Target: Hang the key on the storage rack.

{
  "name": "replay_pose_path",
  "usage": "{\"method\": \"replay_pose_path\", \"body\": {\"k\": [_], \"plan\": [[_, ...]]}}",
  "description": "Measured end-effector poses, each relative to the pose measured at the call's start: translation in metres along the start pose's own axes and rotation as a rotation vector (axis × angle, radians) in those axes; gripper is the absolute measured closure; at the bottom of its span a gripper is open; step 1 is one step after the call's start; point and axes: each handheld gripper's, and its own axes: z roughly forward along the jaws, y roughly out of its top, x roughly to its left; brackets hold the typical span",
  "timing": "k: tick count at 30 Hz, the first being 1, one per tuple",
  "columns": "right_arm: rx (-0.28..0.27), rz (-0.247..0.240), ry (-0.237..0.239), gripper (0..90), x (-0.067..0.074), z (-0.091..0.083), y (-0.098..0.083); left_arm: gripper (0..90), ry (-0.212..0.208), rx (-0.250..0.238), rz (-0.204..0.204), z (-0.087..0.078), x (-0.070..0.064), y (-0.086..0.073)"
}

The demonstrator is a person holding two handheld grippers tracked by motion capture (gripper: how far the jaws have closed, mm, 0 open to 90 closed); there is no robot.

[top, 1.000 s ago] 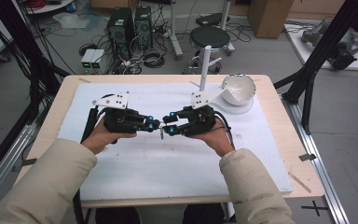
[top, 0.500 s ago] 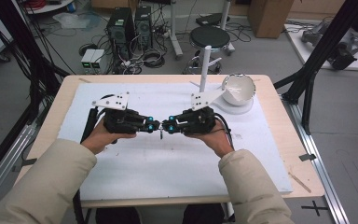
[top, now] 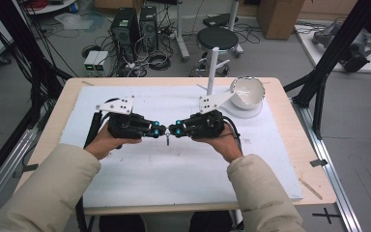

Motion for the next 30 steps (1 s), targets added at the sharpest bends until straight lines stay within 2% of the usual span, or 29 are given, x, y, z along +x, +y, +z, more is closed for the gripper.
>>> {"method": "replay_pose_path", "body": {"k": [4, 7, 13, 19, 20, 22, 24, 25, 26, 27, 28, 29, 30], "plan": [[-0.007, 0.009, 0.011, 87.2, -0.001, 0.000, 0.000, 88.5, -0.007, -0.006, -0.004, 0.000, 0.000, 0.000], [-0.012, 0.050, 0.023, 88.5, -0.001, 0.000, 0.000, 88.5, -0.013, -0.011, -0.014, 0.000, 0.000, 0.000], [0.012, 0.076, 0.020, 89.3, 0.000, 0.000, 0.001, 88.3, -0.024, -0.024, -0.031, 0.001, 0.002, -0.004], [0.033, 0.091, 0.011, 89.4, -0.002, 0.001, 0.001, 86.6, 0.000, -0.006, -0.020, 0.002, 0.003, -0.006], [0.034, 0.095, 0.008, 89.3, -0.002, 0.001, 0.001, 83.5, 0.014, 0.002, -0.008, 0.001, 0.003, -0.007], [0.031, 0.105, 0.009, 89.3, -0.003, -0.001, 0.000, 69.0, 0.048, 0.006, -0.017, 0.001, 0.002, -0.008], [0.028, 0.100, 0.000, 89.3, -0.003, -0.002, 0.000, 59.6, 0.052, 0.008, -0.023, 0.001, 0.002, -0.009], [0.029, 0.100, -0.009, 89.3, -0.005, -0.003, 0.000, 52.4, 0.068, 0.009, -0.014, 0.001, 0.003, -0.010], [0.033, 0.108, -0.017, 89.3, -0.005, -0.004, -0.001, 45.4, 0.115, 0.018, -0.011, 0.000, 0.003, -0.012], [0.039, 0.107, -0.015, 89.2, -0.006, -0.004, -0.001, 40.8, 0.115, 0.018, -0.011, 0.000, 0.003, -0.012], [0.044, 0.111, -0.026, 89.2, -0.006, -0.005, -0.001, 31.7, 0.172, 0.024, -0.028, -0.002, 0.001, -0.014], [0.044, 0.102, -0.029, 89.2, -0.006, -0.006, -0.001, 21.8, 0.216, 0.041, -0.036, -0.003, -0.001, -0.016], [0.042, 0.105, -0.033, 89.2, -0.006, -0.007, -0.001, 15.8, 0.247, 0.060, -0.032, -0.006, -0.003, -0.018]]}}
